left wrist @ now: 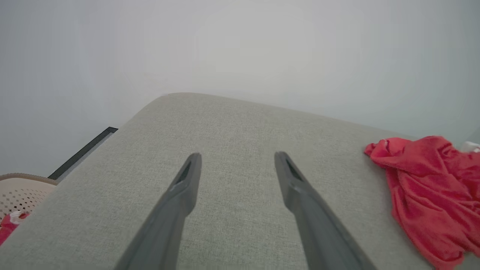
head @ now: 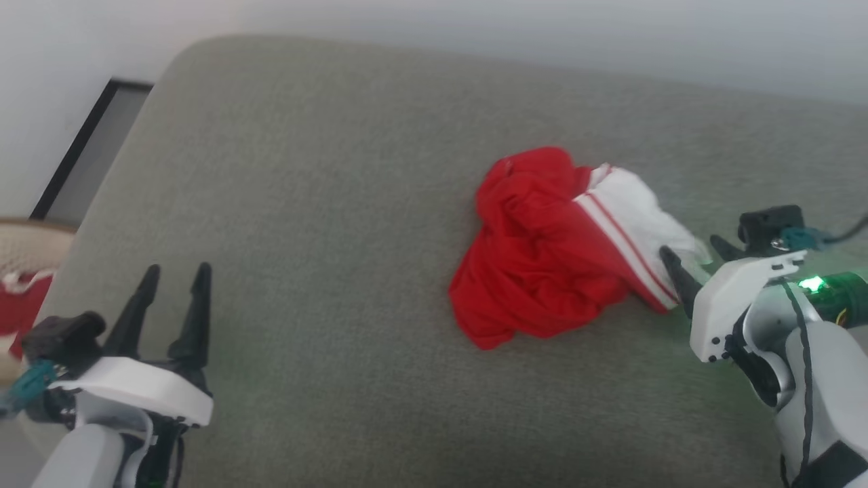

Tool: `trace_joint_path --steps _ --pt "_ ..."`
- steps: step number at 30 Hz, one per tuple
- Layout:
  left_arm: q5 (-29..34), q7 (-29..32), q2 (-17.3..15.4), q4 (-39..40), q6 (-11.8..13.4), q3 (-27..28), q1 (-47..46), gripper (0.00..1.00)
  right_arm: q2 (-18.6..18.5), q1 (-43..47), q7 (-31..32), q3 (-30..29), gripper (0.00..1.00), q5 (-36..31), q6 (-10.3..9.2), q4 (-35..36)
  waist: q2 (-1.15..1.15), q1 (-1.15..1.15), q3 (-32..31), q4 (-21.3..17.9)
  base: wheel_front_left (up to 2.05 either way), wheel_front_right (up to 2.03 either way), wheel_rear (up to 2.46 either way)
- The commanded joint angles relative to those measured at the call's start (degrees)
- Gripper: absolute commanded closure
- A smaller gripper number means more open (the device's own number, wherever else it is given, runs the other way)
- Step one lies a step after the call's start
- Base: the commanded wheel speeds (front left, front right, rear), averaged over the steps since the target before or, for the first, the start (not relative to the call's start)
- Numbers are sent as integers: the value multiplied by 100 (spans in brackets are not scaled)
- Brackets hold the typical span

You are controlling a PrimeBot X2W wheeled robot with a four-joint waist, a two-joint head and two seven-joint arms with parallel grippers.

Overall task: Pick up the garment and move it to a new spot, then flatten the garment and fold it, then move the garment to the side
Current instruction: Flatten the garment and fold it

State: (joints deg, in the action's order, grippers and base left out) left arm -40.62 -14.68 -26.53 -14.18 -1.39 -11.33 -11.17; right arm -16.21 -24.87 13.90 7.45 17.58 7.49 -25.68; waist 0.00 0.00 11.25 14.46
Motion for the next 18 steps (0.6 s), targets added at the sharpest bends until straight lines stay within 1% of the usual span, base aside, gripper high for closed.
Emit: trace_joint_path --steps 1,5,9,10,11,14,18 --pt "86 -30 14 -20 -38 -14 -89 0 -18 -69 69 38 0 41 0 -34 0 0 188 178 0 0 0" --pt "95 -37 142 -172 -96 -97 -248 0 -194 -260 665 418 0 249 1 -352 0 0 319 287 0 0 0" --pt "128 -46 223 -318 -164 -120 -378 0 -279 -343 1233 756 0 426 1 -615 0 0 355 330 0 0 0" --pt "134 -48 241 -358 -185 -123 -399 0 -302 -379 1317 819 55 449 1 -636 0 0 361 334 0 0 0" --pt "140 -50 257 -385 -198 -124 -425 0 -331 -419 1347 888 100 463 1 -609 0 0 365 334 0 0 0" --pt "144 -56 274 -470 -242 -98 -486 0 -479 -546 1371 1029 100 551 -4 -485 0 0 364 312 0 0 0" --pt "154 -57 264 -563 -280 -19 -493 0 -555 -639 1301 1088 100 707 -2 -164 0 0 297 206 0 0 0"
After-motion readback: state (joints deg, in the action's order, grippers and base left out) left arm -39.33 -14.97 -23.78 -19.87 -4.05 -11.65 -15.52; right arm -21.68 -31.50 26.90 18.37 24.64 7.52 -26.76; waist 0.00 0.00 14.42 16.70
